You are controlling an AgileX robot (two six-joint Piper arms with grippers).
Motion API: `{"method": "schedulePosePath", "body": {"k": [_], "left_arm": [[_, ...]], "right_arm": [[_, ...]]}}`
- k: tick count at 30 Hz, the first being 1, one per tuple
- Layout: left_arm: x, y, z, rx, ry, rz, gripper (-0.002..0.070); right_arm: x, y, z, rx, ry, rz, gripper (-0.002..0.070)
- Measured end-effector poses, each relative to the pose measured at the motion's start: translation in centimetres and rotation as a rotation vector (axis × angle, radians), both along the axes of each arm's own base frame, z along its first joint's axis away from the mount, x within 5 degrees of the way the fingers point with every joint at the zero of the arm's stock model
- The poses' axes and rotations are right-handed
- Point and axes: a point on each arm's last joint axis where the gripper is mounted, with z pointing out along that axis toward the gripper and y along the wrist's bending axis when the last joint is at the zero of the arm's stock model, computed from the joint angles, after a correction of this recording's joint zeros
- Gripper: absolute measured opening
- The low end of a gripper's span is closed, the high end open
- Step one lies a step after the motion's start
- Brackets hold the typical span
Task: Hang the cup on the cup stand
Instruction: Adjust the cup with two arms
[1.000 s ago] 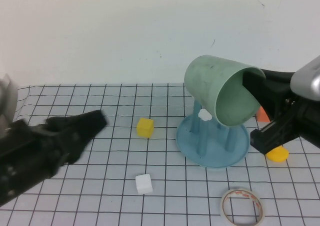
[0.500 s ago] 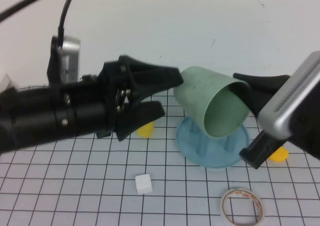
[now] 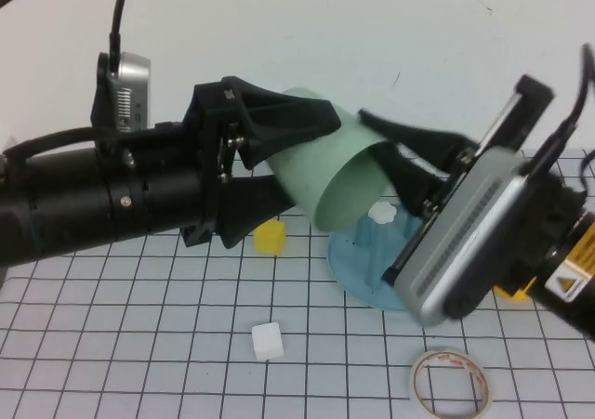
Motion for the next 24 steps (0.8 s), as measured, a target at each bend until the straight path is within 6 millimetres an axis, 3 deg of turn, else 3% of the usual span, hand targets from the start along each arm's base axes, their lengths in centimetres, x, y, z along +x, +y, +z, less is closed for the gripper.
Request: {"method": "schedulePosePath", "body": {"k": [4, 11, 17, 24], "left_arm": [[0.3, 0.2, -0.1, 0.013, 0.003, 0.037, 0.0692], [0.6, 0.2, -0.3, 0.040, -0.027, 0.056, 0.0690], [0.7, 0.3, -0.3, 0.060, -0.065, 0.059, 0.0591], [0.7, 0.3, -0.3, 0.061, -0.072, 0.061, 0.0585]], "right_arm": [[-0.3, 0.9, -0.4, -0.053, -0.093, 0.078, 0.0017], [-0.4, 1.3, -0.8, -0.077, -0.104, 0.093, 0.0017], [-0.5, 1.4, -0.9, -0.095, -0.111, 0.101, 0.0018], [-0.5, 1.4, -0.9, -0.076, -0.074, 0.115, 0.0024]]}}
